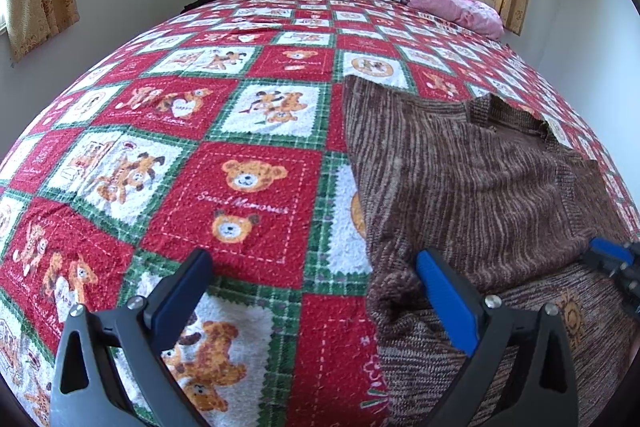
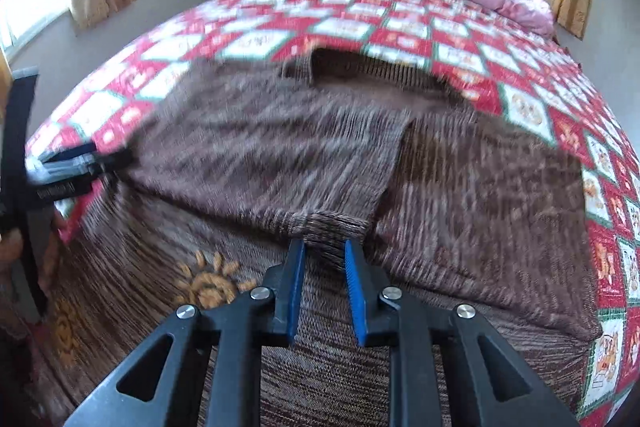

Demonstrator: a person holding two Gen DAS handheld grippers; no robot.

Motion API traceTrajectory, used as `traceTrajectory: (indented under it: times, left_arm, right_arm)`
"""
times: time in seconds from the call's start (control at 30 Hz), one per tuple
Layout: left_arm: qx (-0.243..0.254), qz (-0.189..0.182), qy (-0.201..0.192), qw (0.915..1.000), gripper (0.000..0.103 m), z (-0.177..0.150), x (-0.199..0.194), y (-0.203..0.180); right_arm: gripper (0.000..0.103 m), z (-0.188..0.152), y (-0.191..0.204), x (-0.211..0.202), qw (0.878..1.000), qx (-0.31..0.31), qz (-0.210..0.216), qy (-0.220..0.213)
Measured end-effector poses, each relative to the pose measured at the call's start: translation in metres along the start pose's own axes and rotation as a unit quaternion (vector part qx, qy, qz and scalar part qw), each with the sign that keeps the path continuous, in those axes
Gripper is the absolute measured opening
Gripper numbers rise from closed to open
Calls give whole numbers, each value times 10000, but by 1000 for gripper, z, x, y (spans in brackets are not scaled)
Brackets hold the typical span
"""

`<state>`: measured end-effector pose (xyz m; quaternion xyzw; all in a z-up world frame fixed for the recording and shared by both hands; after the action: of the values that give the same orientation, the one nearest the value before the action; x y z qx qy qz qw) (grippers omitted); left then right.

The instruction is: Fold small clothes

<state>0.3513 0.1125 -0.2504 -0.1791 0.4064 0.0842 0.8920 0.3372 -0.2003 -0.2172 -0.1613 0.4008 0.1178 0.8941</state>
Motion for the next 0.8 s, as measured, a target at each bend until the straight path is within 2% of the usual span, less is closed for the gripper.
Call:
traceTrajectory:
  times: [0.1, 0.23, 0.43, 0.8]
  left_arm:
    - [166, 210, -58, 9996, 103, -2, 0, -6]
    - [270, 338, -136, 9990, 103, -3, -1, -8]
    - [268, 348, -125, 9990, 103, -2, 0, -7]
    - [265, 357, -102, 9990, 103, -3, 0, -7]
  right_arm:
    - [21, 10, 5, -1, 9998, -46, 71, -152]
    - [21, 9, 16, 18, 9991, -324, 266, 48]
    - [22, -6, 28, 18, 9957, -890, -49, 235]
    - [23, -10, 22, 16, 9975, -659, -99, 246]
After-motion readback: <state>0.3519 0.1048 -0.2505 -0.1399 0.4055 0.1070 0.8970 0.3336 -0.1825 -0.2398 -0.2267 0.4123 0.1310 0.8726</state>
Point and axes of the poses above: each gripper's, at about its wrist camera, not at the fingertips, and x roughly the way its jaws point, y to its left, z to its top, the point moved 5 cm from there along x, roughly the way its jaws point, and after that the axes turned 15 degrees about -x, right-handed, at the moved point
